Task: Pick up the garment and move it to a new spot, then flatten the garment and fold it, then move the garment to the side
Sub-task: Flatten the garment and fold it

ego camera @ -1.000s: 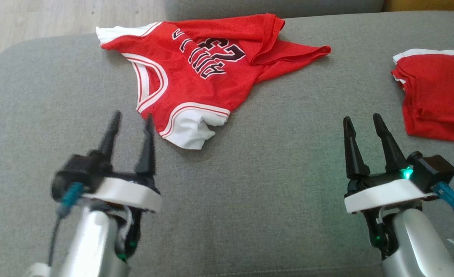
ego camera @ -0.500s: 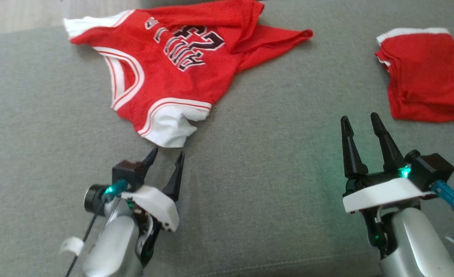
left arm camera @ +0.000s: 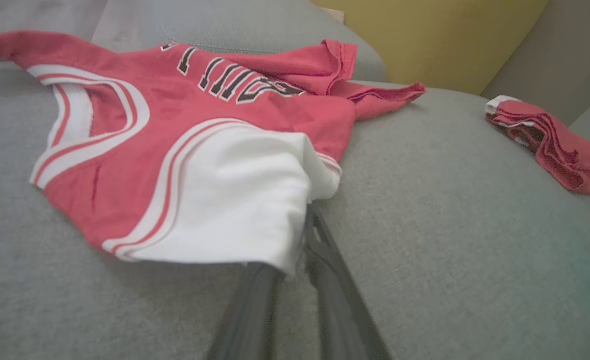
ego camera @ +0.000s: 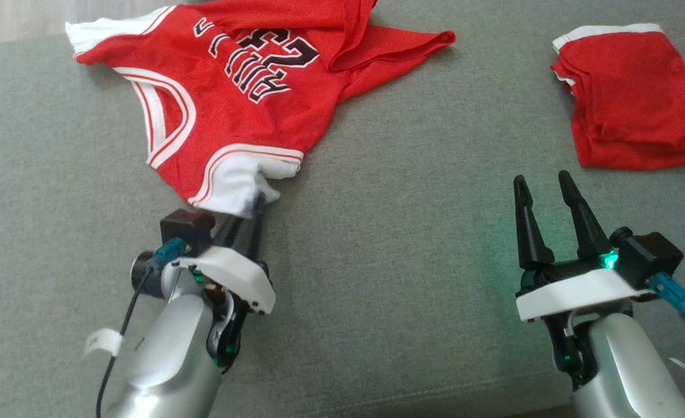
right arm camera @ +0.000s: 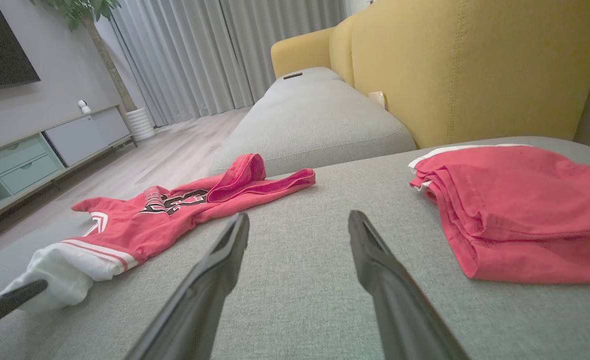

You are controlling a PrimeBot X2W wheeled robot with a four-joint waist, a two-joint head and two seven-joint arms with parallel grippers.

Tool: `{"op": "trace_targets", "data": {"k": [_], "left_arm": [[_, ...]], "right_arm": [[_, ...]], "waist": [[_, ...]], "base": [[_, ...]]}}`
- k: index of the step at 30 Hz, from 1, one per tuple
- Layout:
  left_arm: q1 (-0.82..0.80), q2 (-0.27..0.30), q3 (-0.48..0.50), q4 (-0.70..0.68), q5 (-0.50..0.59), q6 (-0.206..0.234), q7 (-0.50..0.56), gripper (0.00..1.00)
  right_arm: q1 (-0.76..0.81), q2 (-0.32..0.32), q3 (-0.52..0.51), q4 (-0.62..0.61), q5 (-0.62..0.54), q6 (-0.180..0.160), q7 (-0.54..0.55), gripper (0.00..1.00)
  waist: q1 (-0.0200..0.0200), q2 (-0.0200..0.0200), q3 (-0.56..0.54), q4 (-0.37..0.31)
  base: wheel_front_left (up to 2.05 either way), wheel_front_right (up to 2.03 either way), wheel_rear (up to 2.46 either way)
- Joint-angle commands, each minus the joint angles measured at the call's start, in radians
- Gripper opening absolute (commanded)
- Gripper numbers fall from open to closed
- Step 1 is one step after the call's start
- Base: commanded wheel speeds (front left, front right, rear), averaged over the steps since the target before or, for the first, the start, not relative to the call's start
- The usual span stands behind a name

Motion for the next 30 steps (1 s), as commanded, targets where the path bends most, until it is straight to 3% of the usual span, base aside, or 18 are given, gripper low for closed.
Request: {"op": "trace_targets", "data": {"k": [1,14,30], "left_arm": [[-0.035,0.01,0.029,-0.049,0.0,-0.002,-0.012,0.0],[0.106,0.01,0.211,-0.469,0.096,-0.009,-0.012,0.0],[0.253,0.069,0.251,-0.372,0.185,-0.05,-0.012,0.0]], "right_arm": [[-0.035,0.006,0.02,-0.024,-0.008,-0.001,-0.011,1.0],[-0.015,0.003,0.027,0.0,-0.009,-0.001,-0.007,1.0],[0.009,0.012,0.01,0.017,-0.005,-0.001,-0.001,1.0]], "waist": [[0.0,-0.0001,-0.007,0.006],[0.0,-0.0001,-0.087,0.081],[0.0,-0.0001,-0.145,0.144]], "base": [[0.0,0.0,0.0],[0.0,0.0,0.0],[0.0,0.0,0.0]]}}
